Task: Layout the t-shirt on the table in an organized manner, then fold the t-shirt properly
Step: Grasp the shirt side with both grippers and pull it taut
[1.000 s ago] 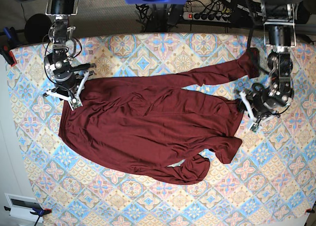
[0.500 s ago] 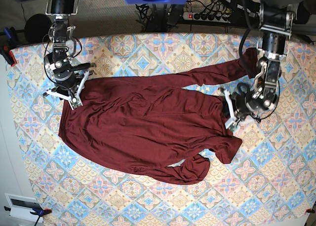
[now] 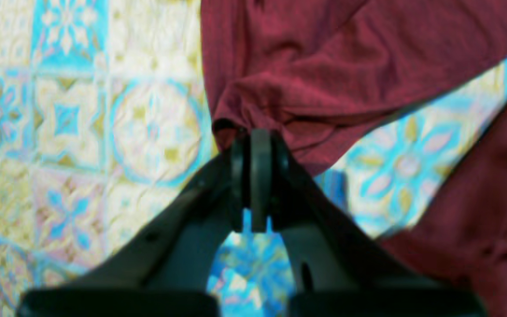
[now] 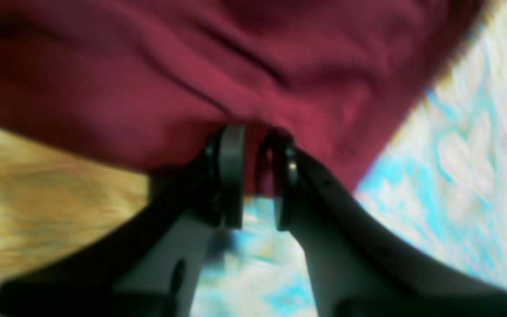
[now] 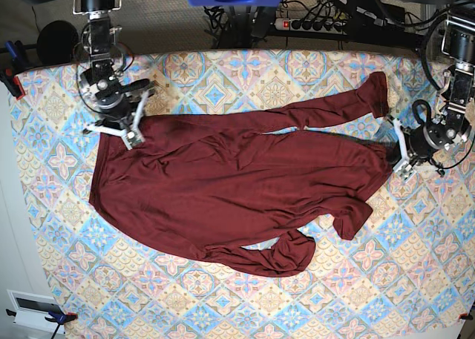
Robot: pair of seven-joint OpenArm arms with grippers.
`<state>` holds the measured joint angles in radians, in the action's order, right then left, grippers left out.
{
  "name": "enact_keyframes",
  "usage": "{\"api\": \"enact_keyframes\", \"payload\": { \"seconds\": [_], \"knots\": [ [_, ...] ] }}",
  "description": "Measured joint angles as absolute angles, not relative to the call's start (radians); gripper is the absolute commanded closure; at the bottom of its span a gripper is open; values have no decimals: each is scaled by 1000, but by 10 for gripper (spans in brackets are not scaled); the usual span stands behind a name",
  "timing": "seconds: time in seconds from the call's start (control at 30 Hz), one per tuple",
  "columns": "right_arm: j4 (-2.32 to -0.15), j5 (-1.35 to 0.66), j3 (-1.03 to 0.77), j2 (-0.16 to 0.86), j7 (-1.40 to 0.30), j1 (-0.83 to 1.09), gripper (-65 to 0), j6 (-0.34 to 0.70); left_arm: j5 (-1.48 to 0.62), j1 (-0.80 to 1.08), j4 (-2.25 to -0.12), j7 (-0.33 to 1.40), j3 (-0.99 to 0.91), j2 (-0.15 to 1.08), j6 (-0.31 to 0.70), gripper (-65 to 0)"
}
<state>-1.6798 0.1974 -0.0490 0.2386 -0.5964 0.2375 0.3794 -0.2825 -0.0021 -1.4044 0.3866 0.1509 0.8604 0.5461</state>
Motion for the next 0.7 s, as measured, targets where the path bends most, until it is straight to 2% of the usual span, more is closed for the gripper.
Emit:
{"api": "enact_keyframes", "payload": {
  "seconds": [0.23, 0.4, 0.53, 0.7],
  "knots": [
    [-1725, 195, -30, 241, -607, 277, -109, 375, -275, 126, -1406, 249, 152, 928, 551, 0],
    [-1700, 173, -32, 241, -627, 269, -109, 371, -112, 145, -1392, 184, 152, 931, 543, 0],
    [-1700, 170, -39, 240, -651, 265, -109, 374, 10, 146, -1297, 124, 150, 900, 548, 0],
    [-1690, 165, -155, 241, -659, 284, -109, 380, 36, 147, -1254, 67, 147, 903, 536, 0]
  ]
}}
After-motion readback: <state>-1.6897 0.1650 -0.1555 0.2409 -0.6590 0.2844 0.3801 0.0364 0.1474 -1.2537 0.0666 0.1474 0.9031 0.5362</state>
